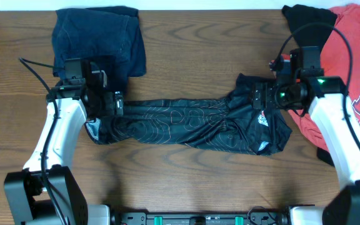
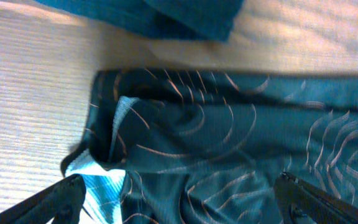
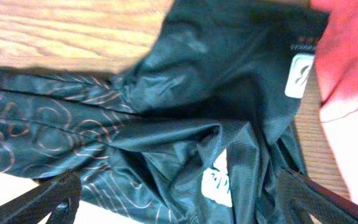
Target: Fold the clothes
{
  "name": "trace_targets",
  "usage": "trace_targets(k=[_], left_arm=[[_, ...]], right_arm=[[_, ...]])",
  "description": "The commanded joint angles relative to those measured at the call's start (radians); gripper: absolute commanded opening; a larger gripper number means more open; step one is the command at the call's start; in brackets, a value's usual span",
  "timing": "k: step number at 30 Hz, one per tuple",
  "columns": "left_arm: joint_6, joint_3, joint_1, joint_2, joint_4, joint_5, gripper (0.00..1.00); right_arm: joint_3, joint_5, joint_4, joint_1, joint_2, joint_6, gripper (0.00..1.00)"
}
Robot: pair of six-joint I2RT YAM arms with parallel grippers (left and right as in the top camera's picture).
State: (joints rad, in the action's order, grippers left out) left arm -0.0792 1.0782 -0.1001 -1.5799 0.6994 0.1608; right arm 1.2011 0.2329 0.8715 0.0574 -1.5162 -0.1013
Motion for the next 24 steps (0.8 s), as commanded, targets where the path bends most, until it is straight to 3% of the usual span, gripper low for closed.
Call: trace_targets(k=[1,14,24], left_arm=[[-0.136,0.019,-0.019,-0.066,0.029,0.049,0.98],[-0.168,0.019,-0.124,-0.148,0.024,0.049,0.98],[-0.142,0.019,-0.129,-0.245,0.043,0.05,0.98]], right_arm=[[0.018,0.013,0.01,-0.004,0.026,0.01,0.99],[0.013,0.027,0.035,-0.004,0.026,0.059,0.99],[0.013,0.027,0.034,-0.004,0.025,0.074,0.99]])
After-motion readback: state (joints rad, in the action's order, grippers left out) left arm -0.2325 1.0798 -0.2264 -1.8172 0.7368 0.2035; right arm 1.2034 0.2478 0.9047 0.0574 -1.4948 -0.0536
